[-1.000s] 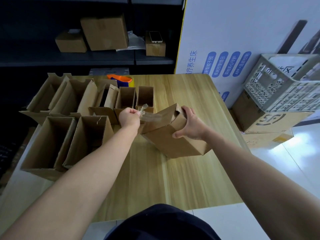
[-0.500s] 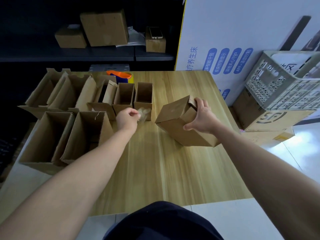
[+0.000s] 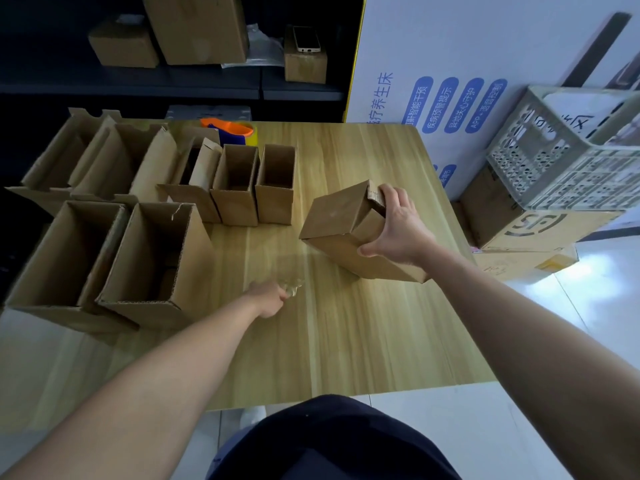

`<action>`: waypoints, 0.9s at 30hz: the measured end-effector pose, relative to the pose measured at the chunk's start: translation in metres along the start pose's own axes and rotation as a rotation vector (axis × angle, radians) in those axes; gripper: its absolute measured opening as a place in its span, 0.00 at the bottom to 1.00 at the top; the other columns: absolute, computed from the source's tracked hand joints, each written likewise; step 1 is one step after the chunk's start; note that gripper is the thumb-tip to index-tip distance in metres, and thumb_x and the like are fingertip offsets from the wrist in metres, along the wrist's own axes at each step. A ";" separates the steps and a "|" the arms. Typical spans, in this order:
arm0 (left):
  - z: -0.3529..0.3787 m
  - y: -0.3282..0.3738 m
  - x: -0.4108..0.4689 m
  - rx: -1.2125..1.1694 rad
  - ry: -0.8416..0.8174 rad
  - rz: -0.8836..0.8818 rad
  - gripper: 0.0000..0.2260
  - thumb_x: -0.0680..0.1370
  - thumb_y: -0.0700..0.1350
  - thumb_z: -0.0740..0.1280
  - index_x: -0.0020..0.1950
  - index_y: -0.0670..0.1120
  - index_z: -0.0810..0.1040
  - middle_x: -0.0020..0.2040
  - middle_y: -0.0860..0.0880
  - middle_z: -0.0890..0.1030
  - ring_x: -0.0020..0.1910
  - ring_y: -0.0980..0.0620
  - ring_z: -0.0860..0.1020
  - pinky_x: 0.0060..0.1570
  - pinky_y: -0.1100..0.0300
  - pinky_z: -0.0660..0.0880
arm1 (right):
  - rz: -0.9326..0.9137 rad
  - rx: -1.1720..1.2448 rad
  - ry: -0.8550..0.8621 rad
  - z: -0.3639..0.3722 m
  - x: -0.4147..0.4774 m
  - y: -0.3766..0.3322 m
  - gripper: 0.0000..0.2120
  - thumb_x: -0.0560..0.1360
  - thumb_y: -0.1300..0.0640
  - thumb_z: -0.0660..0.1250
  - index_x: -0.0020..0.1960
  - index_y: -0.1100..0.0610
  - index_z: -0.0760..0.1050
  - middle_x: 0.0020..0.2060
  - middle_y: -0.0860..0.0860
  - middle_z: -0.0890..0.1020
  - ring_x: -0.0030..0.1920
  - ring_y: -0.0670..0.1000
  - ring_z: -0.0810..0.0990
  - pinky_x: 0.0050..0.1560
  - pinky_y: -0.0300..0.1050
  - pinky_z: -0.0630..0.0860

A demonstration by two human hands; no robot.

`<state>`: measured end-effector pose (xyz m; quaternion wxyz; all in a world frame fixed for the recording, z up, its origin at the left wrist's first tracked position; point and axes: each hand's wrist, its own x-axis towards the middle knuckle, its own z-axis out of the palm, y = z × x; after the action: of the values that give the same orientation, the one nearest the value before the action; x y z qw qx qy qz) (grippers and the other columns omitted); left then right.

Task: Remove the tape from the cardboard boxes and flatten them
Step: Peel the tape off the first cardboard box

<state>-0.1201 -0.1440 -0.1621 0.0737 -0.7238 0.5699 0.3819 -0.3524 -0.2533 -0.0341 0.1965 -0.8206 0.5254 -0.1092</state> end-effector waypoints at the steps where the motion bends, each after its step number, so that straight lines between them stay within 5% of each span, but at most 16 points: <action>1: -0.001 0.002 -0.001 0.022 -0.030 -0.001 0.17 0.82 0.42 0.55 0.70 0.50 0.70 0.75 0.47 0.63 0.74 0.44 0.61 0.72 0.54 0.57 | -0.008 0.003 -0.002 -0.001 -0.001 -0.001 0.54 0.55 0.44 0.78 0.73 0.50 0.51 0.65 0.50 0.62 0.63 0.51 0.63 0.66 0.52 0.66; 5: -0.014 0.011 -0.008 -0.109 -0.125 0.008 0.18 0.83 0.45 0.55 0.71 0.41 0.68 0.75 0.45 0.62 0.73 0.46 0.63 0.70 0.55 0.59 | -0.036 -0.023 -0.037 -0.001 -0.005 -0.010 0.54 0.57 0.46 0.78 0.74 0.54 0.51 0.67 0.51 0.61 0.66 0.53 0.62 0.68 0.52 0.64; 10: -0.027 0.007 -0.016 -0.331 -0.081 -0.054 0.12 0.81 0.43 0.60 0.59 0.37 0.75 0.57 0.46 0.74 0.55 0.46 0.77 0.57 0.54 0.75 | -0.055 -0.116 -0.040 0.002 -0.007 -0.022 0.54 0.59 0.45 0.77 0.75 0.53 0.49 0.68 0.51 0.61 0.67 0.54 0.61 0.70 0.56 0.61; 18: -0.036 0.002 -0.025 -0.358 -0.077 -0.124 0.17 0.82 0.39 0.56 0.71 0.41 0.67 0.46 0.43 0.77 0.36 0.51 0.75 0.36 0.62 0.76 | -0.140 -0.330 -0.002 0.025 -0.011 -0.021 0.53 0.58 0.45 0.77 0.73 0.57 0.51 0.68 0.52 0.61 0.68 0.56 0.59 0.73 0.59 0.51; 23: -0.024 -0.008 -0.027 -0.116 -0.102 -0.075 0.16 0.83 0.44 0.54 0.71 0.46 0.70 0.70 0.45 0.70 0.60 0.46 0.74 0.57 0.58 0.71 | -0.184 -0.381 -0.034 0.032 -0.010 -0.025 0.53 0.58 0.45 0.77 0.73 0.56 0.51 0.68 0.52 0.62 0.69 0.56 0.59 0.73 0.59 0.50; 25: -0.027 -0.013 -0.025 -0.105 -0.009 -0.083 0.14 0.82 0.46 0.57 0.64 0.43 0.76 0.66 0.45 0.75 0.59 0.47 0.76 0.54 0.59 0.71 | -0.202 -0.401 -0.049 0.035 -0.010 -0.028 0.52 0.58 0.45 0.77 0.73 0.56 0.51 0.67 0.52 0.62 0.68 0.56 0.60 0.72 0.58 0.51; 27: -0.031 -0.017 -0.023 -0.132 0.062 -0.106 0.13 0.80 0.48 0.62 0.54 0.41 0.81 0.56 0.44 0.81 0.48 0.49 0.78 0.43 0.61 0.71 | -0.220 -0.421 -0.063 0.038 -0.010 -0.031 0.53 0.58 0.45 0.77 0.73 0.56 0.52 0.67 0.52 0.62 0.68 0.56 0.60 0.72 0.58 0.51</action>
<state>-0.0914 -0.1373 -0.1311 0.0282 -0.7678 0.5063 0.3916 -0.3161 -0.2251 -0.0545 0.0244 -0.8988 0.4376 0.0077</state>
